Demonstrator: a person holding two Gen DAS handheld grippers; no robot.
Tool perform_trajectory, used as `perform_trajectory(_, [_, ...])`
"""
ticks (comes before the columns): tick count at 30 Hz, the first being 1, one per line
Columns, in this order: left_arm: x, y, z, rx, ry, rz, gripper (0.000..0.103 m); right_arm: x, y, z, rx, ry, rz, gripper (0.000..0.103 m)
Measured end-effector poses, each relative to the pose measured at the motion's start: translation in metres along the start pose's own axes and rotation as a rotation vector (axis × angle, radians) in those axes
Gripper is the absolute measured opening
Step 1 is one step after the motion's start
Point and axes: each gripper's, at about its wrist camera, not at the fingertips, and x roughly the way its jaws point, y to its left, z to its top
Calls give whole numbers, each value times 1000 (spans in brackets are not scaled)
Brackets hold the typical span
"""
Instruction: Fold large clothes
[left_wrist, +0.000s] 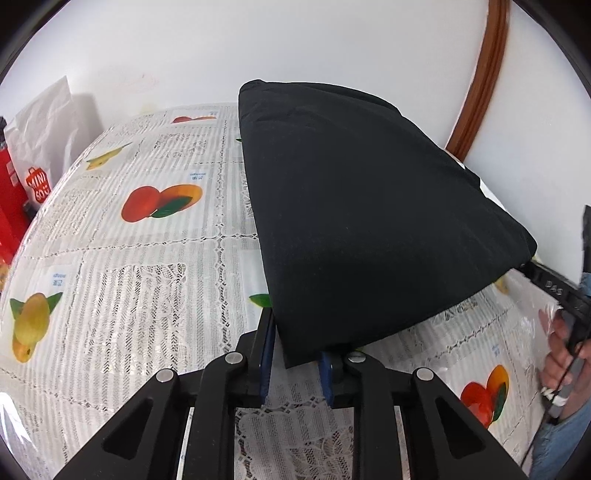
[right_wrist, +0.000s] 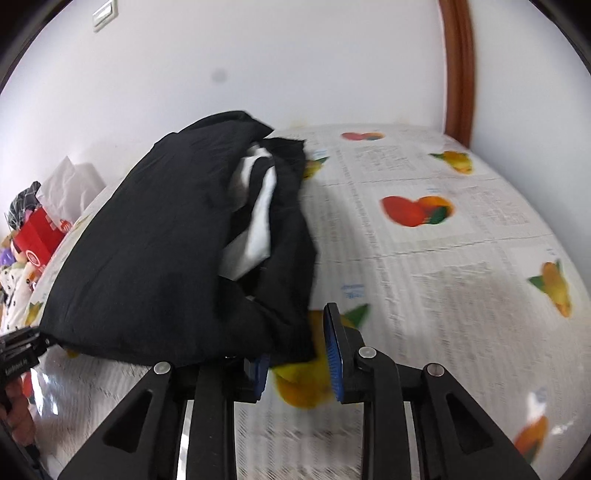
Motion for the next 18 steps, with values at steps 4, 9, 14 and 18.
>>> perform_trajectory(4, [-9, -2, -8, 7, -14, 4, 28, -28, -15, -7, -32, -22, -22, 28])
perform_trajectory(9, [-19, 6, -14, -31, -28, -25, 37, -67, -13, -8, -76, -120, 30, 30])
perform_trajectory(14, [-40, 12, -16, -43, -67, -38, 41, -67, 8, 6, -102, -155, 133, 32])
perform_trajectory(18, [-56, 13, -14, -32, -106, -44, 46, -41, 20, 16, -89, -108, 166, 32])
